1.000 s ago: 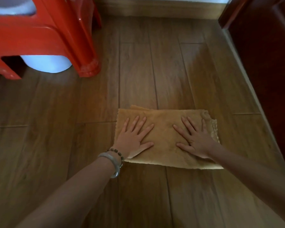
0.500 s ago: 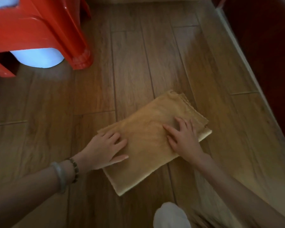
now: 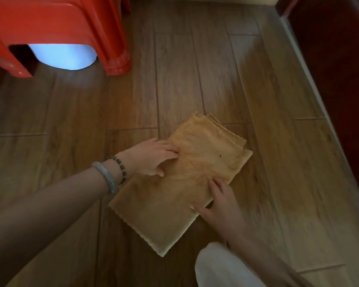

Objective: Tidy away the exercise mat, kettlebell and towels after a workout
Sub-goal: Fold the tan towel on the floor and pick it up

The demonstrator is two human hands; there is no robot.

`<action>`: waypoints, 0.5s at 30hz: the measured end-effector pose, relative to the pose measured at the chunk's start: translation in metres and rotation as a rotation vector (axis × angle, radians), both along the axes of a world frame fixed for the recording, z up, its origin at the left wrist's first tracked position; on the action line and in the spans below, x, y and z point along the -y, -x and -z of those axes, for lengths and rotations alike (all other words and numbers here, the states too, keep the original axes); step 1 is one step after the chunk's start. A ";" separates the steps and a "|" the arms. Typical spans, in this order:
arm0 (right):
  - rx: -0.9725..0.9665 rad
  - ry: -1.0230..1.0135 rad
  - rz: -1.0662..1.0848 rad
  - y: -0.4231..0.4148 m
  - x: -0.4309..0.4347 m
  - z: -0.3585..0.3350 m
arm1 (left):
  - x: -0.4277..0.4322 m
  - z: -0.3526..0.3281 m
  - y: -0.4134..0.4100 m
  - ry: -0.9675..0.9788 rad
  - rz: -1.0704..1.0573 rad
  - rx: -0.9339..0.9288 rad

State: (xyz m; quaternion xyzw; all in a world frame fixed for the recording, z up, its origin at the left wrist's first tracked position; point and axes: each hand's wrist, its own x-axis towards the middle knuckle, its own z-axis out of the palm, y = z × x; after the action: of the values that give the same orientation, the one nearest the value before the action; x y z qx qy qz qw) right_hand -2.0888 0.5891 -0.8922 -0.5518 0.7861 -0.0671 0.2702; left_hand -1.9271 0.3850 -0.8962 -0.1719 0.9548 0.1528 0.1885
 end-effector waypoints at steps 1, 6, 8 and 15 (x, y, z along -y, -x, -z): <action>-0.029 -0.026 -0.021 -0.001 0.001 0.003 | 0.002 -0.001 -0.001 -0.002 0.014 0.052; -0.141 0.053 -0.047 -0.003 0.001 0.020 | 0.003 0.002 -0.002 0.046 0.055 0.079; -0.151 0.120 -0.038 -0.002 0.002 0.023 | 0.004 0.007 -0.002 0.066 0.046 -0.004; -0.094 0.220 -0.028 0.006 0.012 0.014 | 0.000 0.005 -0.012 0.066 -0.033 -0.328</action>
State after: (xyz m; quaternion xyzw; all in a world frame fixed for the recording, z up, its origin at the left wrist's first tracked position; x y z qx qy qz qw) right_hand -2.0946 0.5767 -0.9067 -0.5917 0.7779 -0.1233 0.1720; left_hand -1.9153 0.3853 -0.9013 -0.1662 0.9743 0.1503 0.0216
